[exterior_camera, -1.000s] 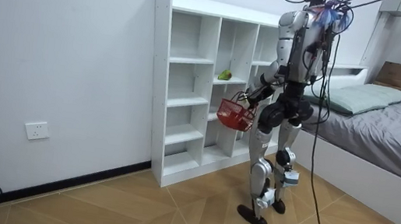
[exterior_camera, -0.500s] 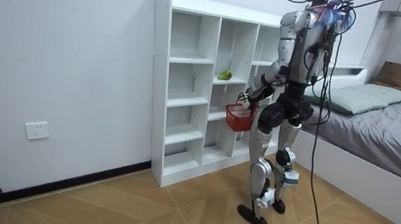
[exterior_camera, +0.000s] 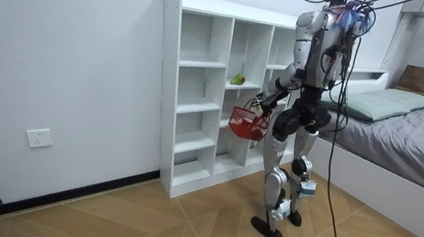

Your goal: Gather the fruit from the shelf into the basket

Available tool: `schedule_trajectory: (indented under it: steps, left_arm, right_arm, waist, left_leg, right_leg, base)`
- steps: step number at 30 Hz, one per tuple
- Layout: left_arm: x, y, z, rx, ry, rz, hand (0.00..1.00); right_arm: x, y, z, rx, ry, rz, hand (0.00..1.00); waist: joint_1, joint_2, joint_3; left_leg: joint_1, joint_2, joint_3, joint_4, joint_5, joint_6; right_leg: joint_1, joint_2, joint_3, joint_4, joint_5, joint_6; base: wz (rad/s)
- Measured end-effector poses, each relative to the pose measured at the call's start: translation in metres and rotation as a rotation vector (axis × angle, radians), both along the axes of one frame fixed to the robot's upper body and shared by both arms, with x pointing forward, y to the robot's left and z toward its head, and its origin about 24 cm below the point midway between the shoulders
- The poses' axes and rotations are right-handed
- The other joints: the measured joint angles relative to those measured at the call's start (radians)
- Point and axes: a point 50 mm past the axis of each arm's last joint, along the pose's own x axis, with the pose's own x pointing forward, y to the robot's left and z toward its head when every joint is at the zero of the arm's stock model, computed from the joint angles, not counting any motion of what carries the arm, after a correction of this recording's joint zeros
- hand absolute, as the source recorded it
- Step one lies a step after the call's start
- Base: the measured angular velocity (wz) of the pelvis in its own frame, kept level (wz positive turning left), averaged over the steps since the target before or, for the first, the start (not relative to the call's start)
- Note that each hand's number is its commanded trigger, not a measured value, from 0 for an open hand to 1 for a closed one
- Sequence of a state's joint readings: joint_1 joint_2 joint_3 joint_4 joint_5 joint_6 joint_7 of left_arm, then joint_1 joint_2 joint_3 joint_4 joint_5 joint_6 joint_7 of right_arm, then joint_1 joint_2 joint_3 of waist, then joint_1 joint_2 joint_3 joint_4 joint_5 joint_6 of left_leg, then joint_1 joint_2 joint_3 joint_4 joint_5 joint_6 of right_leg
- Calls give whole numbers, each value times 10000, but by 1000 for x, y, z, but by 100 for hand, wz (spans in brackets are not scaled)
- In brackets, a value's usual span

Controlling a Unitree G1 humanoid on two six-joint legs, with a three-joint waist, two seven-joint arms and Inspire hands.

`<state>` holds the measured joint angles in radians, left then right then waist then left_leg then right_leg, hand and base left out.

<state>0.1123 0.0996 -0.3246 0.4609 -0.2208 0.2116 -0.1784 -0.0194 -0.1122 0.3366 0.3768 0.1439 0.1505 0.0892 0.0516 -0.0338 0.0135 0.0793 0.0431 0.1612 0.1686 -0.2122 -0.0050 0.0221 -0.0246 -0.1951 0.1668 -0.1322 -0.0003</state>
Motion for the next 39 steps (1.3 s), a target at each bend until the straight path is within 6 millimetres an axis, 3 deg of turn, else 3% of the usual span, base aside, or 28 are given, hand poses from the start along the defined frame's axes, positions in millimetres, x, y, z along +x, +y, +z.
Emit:
schedule_trajectory:
  steps: [11,18,29,35,39]
  left_arm:
    - [-7,16,-6,169,208,693,100]
    - [-17,21,-12,244,587,942,100]
    - [-33,31,-28,719,1325,1589,100]
    - [-38,43,-33,963,1615,2317,100]
    - [-37,47,-32,1007,1567,2548,100]
  right_arm:
    - [-5,5,24,486,-921,1391,0]
    - [1,8,47,884,-1826,1950,0]
    - [2,15,59,1265,-2214,2795,0]
    - [10,21,86,1552,-3328,3347,0]
    - [11,22,90,1553,-3481,3516,0]
  waist:
    - [58,113,-107]
    - [89,138,-128]
    - [374,-17,-41]
    - [420,7,-13]
    - [418,8,-17]
  left_leg:
    - [62,0,2,-2,0,0]
    - [218,0,-19,-17,1,2]
    - [203,-9,39,-59,8,15]
    - [187,18,36,-194,4,13]
    - [192,32,42,-223,4,11]
  right_leg:
    - [64,1,21,5,-3,5]
    - [200,-3,35,24,-8,5]
    - [144,2,69,35,-11,11]
    - [111,44,68,11,-11,10]
    - [107,57,66,22,-10,9]
  base:
    - [0]
    - [0]
    - [0]
    - [0]
    - [0]
